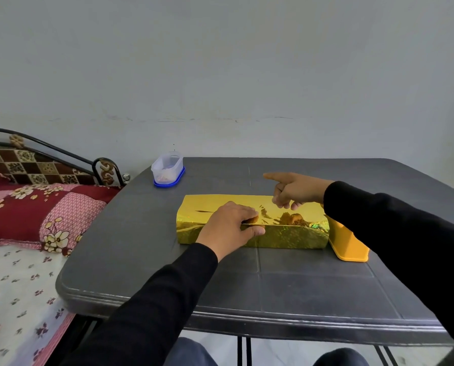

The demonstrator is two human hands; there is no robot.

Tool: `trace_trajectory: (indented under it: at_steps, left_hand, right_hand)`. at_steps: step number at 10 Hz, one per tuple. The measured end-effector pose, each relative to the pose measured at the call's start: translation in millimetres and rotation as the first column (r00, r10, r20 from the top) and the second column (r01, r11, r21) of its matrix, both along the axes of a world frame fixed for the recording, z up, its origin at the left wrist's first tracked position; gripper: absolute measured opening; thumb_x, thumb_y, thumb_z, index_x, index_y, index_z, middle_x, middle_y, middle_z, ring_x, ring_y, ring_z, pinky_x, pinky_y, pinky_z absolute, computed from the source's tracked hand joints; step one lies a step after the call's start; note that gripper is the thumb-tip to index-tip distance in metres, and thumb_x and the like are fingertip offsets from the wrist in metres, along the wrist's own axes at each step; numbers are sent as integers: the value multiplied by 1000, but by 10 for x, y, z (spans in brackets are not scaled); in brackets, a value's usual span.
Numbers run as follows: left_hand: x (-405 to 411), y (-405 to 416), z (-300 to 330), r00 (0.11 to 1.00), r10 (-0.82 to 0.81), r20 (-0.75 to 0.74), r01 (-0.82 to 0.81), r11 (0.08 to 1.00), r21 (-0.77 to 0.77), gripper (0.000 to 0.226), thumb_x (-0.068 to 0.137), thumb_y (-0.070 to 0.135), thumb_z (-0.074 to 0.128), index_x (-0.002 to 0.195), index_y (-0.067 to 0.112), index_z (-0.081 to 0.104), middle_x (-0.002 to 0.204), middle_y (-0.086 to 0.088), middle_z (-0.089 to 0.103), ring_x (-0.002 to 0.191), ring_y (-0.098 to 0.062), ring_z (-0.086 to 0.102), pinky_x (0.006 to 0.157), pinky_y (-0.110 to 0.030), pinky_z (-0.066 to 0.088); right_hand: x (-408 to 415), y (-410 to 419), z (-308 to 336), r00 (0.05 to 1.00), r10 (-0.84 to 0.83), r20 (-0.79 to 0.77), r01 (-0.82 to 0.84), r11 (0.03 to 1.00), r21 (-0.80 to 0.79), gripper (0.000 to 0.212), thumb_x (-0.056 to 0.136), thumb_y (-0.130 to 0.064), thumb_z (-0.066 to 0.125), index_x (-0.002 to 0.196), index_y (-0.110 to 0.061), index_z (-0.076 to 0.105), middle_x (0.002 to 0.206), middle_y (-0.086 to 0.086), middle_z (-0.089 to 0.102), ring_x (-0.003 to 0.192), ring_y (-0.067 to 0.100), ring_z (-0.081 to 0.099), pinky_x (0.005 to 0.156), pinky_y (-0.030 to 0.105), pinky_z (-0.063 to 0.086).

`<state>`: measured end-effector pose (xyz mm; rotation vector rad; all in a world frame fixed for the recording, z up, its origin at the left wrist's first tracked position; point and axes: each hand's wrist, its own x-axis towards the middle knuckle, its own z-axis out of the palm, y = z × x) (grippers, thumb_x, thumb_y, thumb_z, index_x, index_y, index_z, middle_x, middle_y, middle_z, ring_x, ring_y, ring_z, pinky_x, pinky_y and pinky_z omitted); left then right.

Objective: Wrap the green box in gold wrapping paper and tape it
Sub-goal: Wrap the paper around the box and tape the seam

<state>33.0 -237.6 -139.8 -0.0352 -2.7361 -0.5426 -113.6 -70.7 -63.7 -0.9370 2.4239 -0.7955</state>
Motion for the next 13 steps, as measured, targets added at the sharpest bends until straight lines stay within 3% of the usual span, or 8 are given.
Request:
trace_trajectory:
  at_steps: [3,5,7,8,9,11,12,13]
  left_hand:
    - [-5,4,-5,1000,-8,-16,8,1000,2,61,91,58,64,143,25,59,143,10,60,132,-9,47,109,-28,42]
    - [-14,-1,-12,1000,-11,-22,11,1000,-17,61,92,58,63,142,24,60,143,10,61,130,-9,48,107,-26,40]
    - [-12,2,-5,1000,-7,-16,6,1000,-10,60,92,58,64,142,25,59,143,10,60,131,-9,47,108,-29,42]
    - [-12,0,-10,1000,-4,-13,4,1000,-8,60,92,58,64,143,26,59,143,11,60,131,-9,47,109,-29,43]
    - [-13,2,-8,1000,-4,-11,4,1000,-2,60,92,57,64,143,25,59,143,10,60,131,-9,47,109,-31,43]
    - [-5,9,-8,1000,-2,-12,2,1000,-2,60,92,56,65,143,25,59,143,10,60,131,-9,47,110,-32,43]
    - [-3,8,-6,1000,0,-11,0,1000,5,60,92,56,65,143,25,59,143,10,60,131,-9,48,110,-32,43]
    - [-7,2,-17,1000,1,-1,-1,1000,19,60,91,57,66,142,26,60,143,11,60,131,-9,48,111,-34,44]
  right_hand:
    - [-52,31,-81,998,-58,21,57,995,82,81,95,-6,62,161,-29,22,97,20,68,74,20,56,59,25,46]
    - [-56,63,-128,998,-63,1,63,991,117,80,95,-11,63,162,-29,23,87,15,66,80,26,55,66,30,46]
    - [-37,63,-142,998,-64,-21,66,989,132,80,94,-16,66,162,-27,24,91,18,68,80,25,56,72,35,46]
    - [-39,45,-148,997,-49,-52,56,986,159,82,93,-17,68,162,-26,24,102,22,72,79,23,59,70,33,48]
    - [-22,30,-138,997,-40,-72,52,983,173,83,92,-17,69,162,-24,24,100,20,73,77,23,59,67,31,49]
    - [14,8,-103,994,-30,-104,53,970,235,87,88,-20,72,162,-23,24,79,6,72,63,17,59,57,26,49]
    - [58,13,-43,993,-86,-78,102,966,238,91,87,-18,76,162,-23,24,65,0,69,45,9,54,44,19,43]
    - [86,56,18,982,-180,-60,189,958,217,98,85,-20,83,161,-16,22,61,-1,69,44,8,54,44,19,41]
